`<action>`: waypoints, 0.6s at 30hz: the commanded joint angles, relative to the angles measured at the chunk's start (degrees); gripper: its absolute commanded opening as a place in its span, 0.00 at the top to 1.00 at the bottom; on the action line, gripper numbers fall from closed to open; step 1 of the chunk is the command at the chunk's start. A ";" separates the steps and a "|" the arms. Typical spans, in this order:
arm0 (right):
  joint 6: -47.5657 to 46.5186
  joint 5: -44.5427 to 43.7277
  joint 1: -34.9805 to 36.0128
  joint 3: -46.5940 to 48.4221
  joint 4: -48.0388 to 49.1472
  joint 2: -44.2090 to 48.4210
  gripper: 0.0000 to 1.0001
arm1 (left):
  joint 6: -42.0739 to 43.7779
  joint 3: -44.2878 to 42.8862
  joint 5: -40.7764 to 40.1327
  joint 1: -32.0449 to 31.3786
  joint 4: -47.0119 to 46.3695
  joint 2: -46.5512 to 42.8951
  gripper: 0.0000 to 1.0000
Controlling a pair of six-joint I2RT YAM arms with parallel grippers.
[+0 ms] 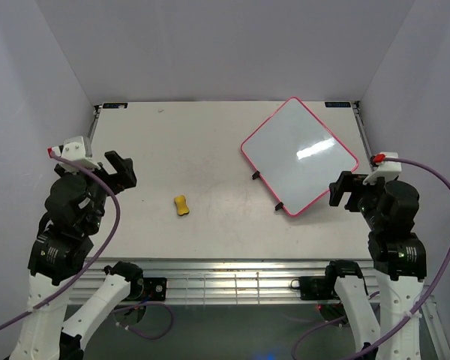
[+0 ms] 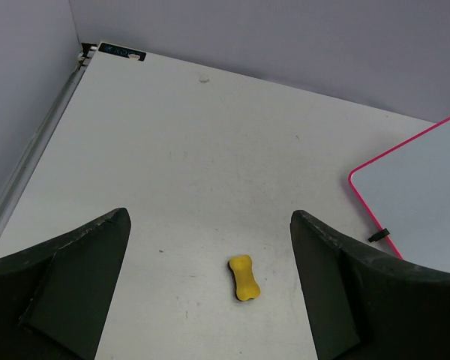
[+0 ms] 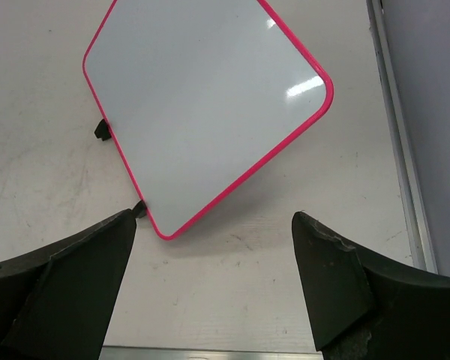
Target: Erase the whiteboard
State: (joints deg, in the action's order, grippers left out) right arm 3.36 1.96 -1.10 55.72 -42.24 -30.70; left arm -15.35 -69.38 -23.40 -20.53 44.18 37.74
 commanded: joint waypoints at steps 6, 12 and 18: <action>-2.12 -8.89 6.28 0.08 -1.18 6.26 0.10 | 0.68 5.03 0.37 -0.30 1.70 -6.18 0.02; -1.69 -9.08 6.82 -0.35 0.14 7.58 0.10 | -1.26 6.81 0.81 -0.30 1.70 -6.27 0.02; -1.60 -8.28 6.82 -1.05 0.40 7.32 0.10 | -1.52 7.33 1.34 -0.30 0.47 -6.18 0.02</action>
State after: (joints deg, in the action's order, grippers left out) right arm 2.35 -5.85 5.39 55.27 -43.70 -23.92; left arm -16.34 -62.28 -23.00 -20.53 45.82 31.40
